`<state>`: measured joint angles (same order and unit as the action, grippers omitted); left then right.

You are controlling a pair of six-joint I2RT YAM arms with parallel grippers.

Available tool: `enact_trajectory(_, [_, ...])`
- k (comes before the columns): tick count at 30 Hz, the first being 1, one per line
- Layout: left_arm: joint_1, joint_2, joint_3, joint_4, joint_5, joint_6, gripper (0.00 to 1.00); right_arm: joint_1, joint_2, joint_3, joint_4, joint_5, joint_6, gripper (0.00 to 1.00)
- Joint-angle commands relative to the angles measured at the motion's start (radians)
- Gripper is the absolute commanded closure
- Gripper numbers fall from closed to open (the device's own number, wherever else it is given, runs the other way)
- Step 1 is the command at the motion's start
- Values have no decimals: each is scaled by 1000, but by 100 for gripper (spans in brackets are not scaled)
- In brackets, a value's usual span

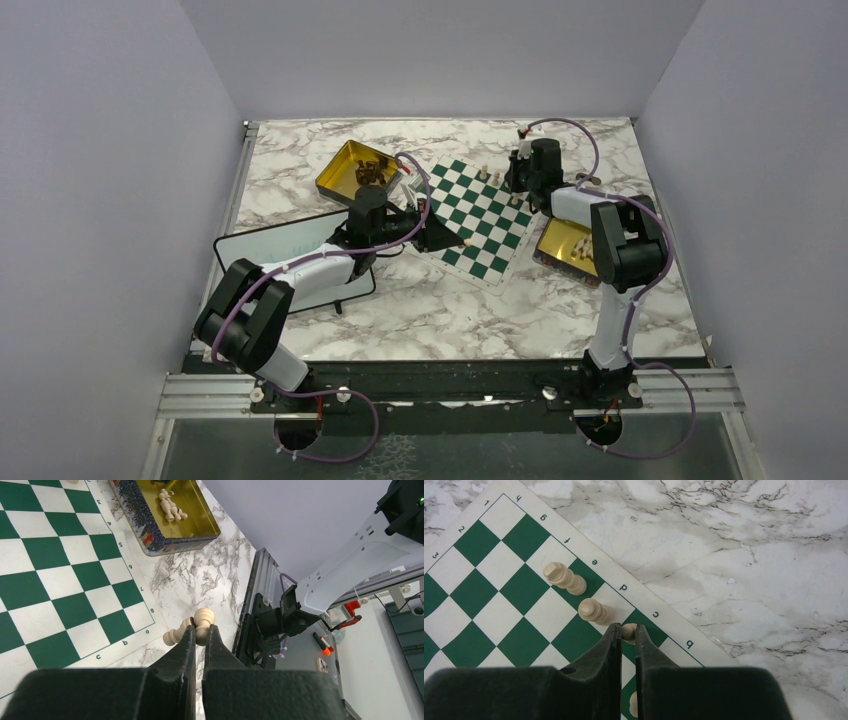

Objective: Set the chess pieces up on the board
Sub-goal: Place the chess piece on the chessboard.

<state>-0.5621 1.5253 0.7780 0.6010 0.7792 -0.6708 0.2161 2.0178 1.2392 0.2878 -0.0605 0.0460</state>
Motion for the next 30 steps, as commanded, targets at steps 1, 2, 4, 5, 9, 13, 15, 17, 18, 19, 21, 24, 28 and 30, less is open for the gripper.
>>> enact_trajectory(1, [5,-24,24,13,31,11,100,6,29,23,-27,4,21,90])
enact_trajectory(2, [5,-22,24,13,31,11,100,6,29,23,-27,4,21,90])
enact_trajectory(4, [5,-22,24,13,31,11,100,6,27,20,-24,8,24,90])
enact_trajectory(5, [5,-22,24,12,31,11,100,6,26,20,-24,10,24,90])
enact_trajectory(9, [6,-22,26,13,32,11,100,6,28,29,-36,17,20,89])
enact_trajectory(13, [7,-21,26,13,31,11,100,6,28,31,-41,19,20,87])
enact_trajectory(15, [7,-20,26,13,31,11,100,6,29,32,-42,19,20,85])
enact_trajectory(17, [7,-20,26,12,32,11,100,6,29,32,-44,19,17,82])
enact_trajectory(18, [7,-20,26,11,31,11,100,6,29,32,-45,21,18,81])
enact_trajectory(19, [7,-20,27,11,32,11,100,6,29,34,-45,23,17,80])
enact_trajectory(21, [7,-20,26,11,31,11,100,6,27,35,-45,29,16,77])
enact_trajectory(24, [7,-20,26,11,32,13,100,6,26,38,-48,33,11,70])
enact_trajectory(28, [7,-20,26,11,32,13,100,6,23,46,-51,32,6,64])
enact_trajectory(30, [7,-20,26,11,33,14,100,6,23,50,-55,33,4,62])
